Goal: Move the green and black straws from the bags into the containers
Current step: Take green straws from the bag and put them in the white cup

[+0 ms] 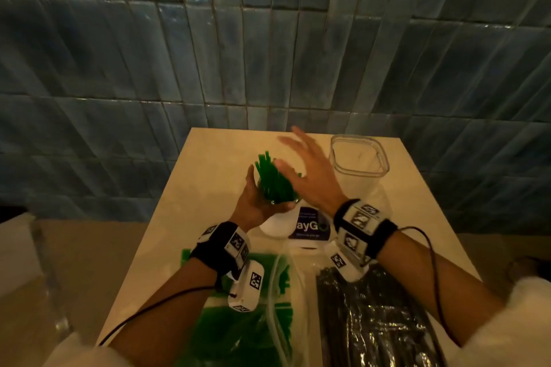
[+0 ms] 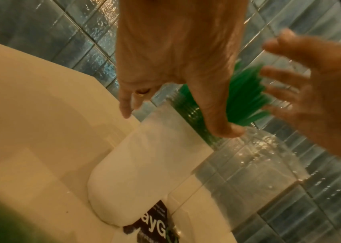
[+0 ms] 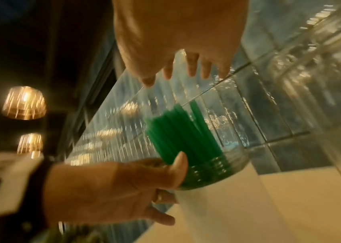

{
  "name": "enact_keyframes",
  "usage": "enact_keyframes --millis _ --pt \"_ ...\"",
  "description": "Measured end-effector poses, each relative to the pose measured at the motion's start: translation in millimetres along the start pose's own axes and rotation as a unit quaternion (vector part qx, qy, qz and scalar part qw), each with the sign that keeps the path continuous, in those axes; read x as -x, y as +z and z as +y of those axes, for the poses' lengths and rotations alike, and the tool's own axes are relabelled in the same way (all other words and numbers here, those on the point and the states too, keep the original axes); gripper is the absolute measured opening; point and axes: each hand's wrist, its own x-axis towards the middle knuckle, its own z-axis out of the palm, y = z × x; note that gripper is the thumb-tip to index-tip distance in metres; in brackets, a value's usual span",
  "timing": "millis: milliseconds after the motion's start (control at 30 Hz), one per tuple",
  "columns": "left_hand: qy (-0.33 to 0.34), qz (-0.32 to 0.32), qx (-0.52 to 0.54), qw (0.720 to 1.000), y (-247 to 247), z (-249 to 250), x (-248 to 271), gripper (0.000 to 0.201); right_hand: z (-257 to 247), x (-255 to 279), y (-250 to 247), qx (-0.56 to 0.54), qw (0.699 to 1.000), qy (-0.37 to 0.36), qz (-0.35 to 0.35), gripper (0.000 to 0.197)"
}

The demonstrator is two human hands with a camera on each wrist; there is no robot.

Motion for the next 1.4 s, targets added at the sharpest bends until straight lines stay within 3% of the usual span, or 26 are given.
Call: enact_keyframes --millis 33,100,167,233,300,367,433,500,600,733,833,967,1100,1267,1400 --pt "-0.009 0.025 -0.026 0.999 -1.7 2.2 9.2 0.130 0.3 11.2 -4.2 -0.046 0.997 0.016 0.067 0.040" --pt "-0.032 0.076 -0.106 0.991 -3.1 -4.3 30.5 0.109 3.2 39.5 -9.4 -0.131 0.975 0.046 0.172 0.025" --pt "-0.087 0.042 -0.194 0.976 1.8 -21.4 58.0 0.087 6.1 70.1 -6.4 -0.174 0.964 0.109 0.168 0.012" --pt "-0.152 -0.044 -0.286 0.945 14.8 -51.2 84.2 0.092 11.5 98.0 6.4 -0.155 0.970 0.180 0.043 0.008" --pt "-0.190 -0.086 -0.369 0.906 30.2 -78.1 104.5 0.098 13.5 122.2 24.9 -0.098 0.956 0.221 -0.166 0.014" --pt "-0.189 -0.089 -0.413 0.887 39.7 -97.8 114.3 0.074 12.5 139.3 45.2 -0.060 0.918 0.216 -0.328 0.023" --pt "-0.164 -0.070 -0.390 0.903 40.8 -101.3 118.8 0.041 14.7 149.3 66.6 -0.040 0.907 0.168 -0.384 0.035" --pt "-0.118 -0.040 -0.356 0.926 39.5 -93.0 123.1 0.029 19.4 152.4 86.7 -0.016 0.917 0.125 -0.377 0.035" --pt "-0.066 -0.015 -0.341 0.938 35.4 -77.1 126.9 0.025 22.9 152.2 108.4 0.034 0.927 0.081 -0.365 0.021" --pt "-0.045 0.006 -0.311 0.949 32.5 -65.1 132.9 0.019 22.3 151.5 119.8 0.043 0.930 0.096 -0.352 0.026" --pt "-0.048 0.001 -0.292 0.955 32.1 -68.4 132.6 0.018 21.0 153.2 121.8 0.072 0.916 0.113 -0.378 0.028" --pt "-0.037 0.002 -0.286 0.958 33.6 -70.4 136.2 0.019 12.3 154.3 114.4 0.095 0.886 0.145 -0.430 0.013" --pt "-0.024 0.005 -0.297 0.955 32.6 -67.8 138.8 0.019 6.6 155.1 110.0 0.123 0.876 0.158 -0.439 0.016" --pt "-0.031 0.009 -0.306 0.952 29.5 -66.5 137.2 0.021 4.1 151.8 100.5 0.176 0.867 0.099 -0.454 0.020" --pt "-0.040 -0.007 -0.302 0.952 28.1 -69.4 135.0 0.023 6.4 152.4 95.5 0.223 0.859 0.093 -0.452 0.025"
